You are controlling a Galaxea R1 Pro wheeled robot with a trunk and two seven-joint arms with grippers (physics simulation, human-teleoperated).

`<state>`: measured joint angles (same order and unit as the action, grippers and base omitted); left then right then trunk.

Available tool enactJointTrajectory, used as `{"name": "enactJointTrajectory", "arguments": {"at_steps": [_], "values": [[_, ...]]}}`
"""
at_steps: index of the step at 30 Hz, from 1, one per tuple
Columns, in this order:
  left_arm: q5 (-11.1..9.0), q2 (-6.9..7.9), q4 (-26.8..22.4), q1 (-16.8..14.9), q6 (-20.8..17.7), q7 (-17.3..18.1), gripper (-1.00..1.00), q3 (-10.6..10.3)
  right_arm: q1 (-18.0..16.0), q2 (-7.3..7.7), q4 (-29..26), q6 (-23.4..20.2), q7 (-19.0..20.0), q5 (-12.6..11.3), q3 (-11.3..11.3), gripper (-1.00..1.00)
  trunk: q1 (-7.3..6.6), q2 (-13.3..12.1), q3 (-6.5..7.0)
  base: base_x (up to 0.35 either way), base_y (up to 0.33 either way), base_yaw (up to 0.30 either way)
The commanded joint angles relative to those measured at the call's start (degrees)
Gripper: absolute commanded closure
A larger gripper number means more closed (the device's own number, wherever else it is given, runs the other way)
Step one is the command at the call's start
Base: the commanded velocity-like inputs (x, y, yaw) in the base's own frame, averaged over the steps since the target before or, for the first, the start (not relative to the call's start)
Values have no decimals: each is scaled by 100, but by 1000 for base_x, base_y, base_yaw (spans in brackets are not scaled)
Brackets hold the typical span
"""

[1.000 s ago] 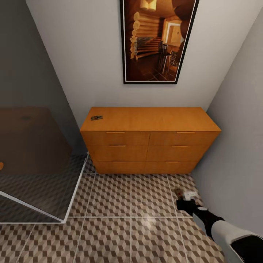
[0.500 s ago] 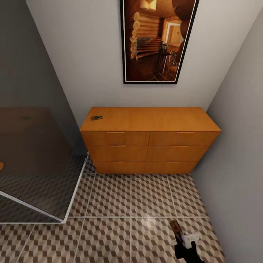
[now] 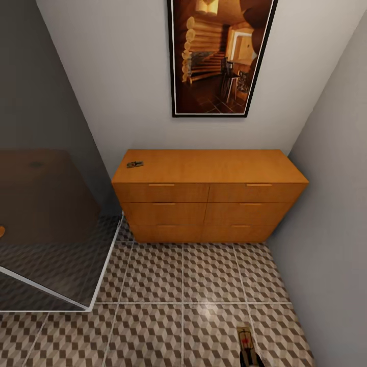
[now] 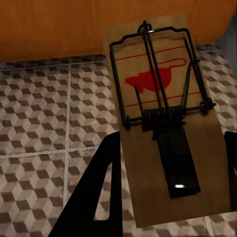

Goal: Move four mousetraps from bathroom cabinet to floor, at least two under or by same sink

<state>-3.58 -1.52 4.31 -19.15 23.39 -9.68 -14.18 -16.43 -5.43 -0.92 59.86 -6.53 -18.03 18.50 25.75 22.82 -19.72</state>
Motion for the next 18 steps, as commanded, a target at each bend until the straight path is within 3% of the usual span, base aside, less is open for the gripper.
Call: {"name": "enactJointTrajectory", "arguments": {"at_steps": [1,5,11,18], "values": [[-33,-5,26,-10,41,-16,-100,-49,29,-55,4,14,-190,-10,48,100,3,10,-9,0,0,0],[-30,-6,24,-10,51,-16,-100,-49,72,-128,2,14,-435,-8,56,100,3,10,-9,0,0,0],[-24,-44,11,-10,70,-26,-100,-44,84,-126,-4,-79,-497,13,64,100,3,10,-9,0,0,0],[-26,-214,-74,-10,45,-79,-100,-11,87,-99,-5,-252,-506,377,66,100,3,10,-9,0,0,0]]}}
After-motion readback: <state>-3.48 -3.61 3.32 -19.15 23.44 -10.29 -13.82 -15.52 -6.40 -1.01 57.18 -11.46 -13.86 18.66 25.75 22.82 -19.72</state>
